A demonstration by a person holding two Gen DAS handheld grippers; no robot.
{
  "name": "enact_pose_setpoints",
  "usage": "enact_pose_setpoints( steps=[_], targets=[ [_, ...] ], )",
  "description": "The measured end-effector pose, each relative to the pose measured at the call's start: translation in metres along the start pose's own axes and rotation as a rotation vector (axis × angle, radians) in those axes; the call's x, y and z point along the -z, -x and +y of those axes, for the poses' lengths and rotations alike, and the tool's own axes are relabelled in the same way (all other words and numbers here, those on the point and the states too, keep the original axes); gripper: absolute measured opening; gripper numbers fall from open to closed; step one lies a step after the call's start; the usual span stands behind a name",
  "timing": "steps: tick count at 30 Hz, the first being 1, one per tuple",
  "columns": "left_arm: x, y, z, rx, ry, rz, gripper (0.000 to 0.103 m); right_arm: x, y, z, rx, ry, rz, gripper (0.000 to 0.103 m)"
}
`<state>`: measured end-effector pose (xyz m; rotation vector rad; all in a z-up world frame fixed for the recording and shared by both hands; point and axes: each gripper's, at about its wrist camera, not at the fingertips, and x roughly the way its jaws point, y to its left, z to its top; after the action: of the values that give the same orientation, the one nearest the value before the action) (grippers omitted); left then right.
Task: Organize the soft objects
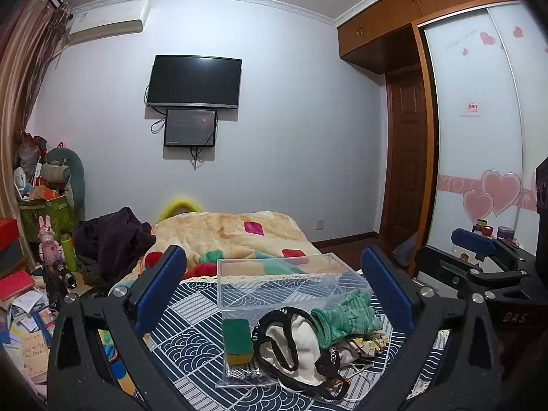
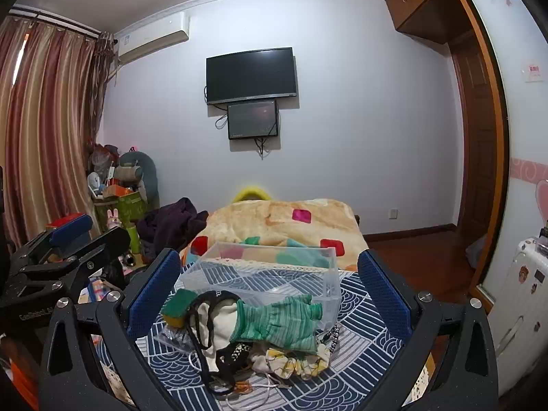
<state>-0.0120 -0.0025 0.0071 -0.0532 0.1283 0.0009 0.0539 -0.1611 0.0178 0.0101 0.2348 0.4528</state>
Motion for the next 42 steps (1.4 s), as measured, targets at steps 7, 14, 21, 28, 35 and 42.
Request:
enact_pose_setpoints(
  steps=[7, 14, 21, 28, 35, 42],
  targets=[
    [0.0001, 0.0005, -0.0003, -0.002, 0.000, -0.002, 0.103, -0.0063, 0.0035, -0.0021, -0.001, 0.001, -0.001, 0.103],
    [0.0007, -0.0004, -0.0016, 0.002, -0.003, -0.002, 0.103, -0.0029, -0.0017, 0.0001, -0.002, 0.001, -0.001, 0.103],
    [0.0014, -0.0008, -0.0049, 0.006, -0.013, 0.001, 0.103, -0.0037, 0.0018, 0.0011, -0.001, 0.003, -0.008, 0.103],
    [0.0009, -0.0004, -0.0067, 0.004, -0.019, -0.002, 0.103, -0.0026, 0.0020, 0.0012, -0.001, 0.003, -0.009, 0.103],
    [0.0008, -0.0004, -0.0073, 0.005, -0.017, -0.002, 0.103, -0.0025, 0.0015, 0.0007, -0.003, 0.002, -0.011, 0.103],
    [0.0003, -0.0008, -0.0073, 0.005, -0.014, -0.001, 0.103, -0.0018, 0.0017, 0.0011, -0.003, 0.001, -0.012, 0.103]
  ],
)
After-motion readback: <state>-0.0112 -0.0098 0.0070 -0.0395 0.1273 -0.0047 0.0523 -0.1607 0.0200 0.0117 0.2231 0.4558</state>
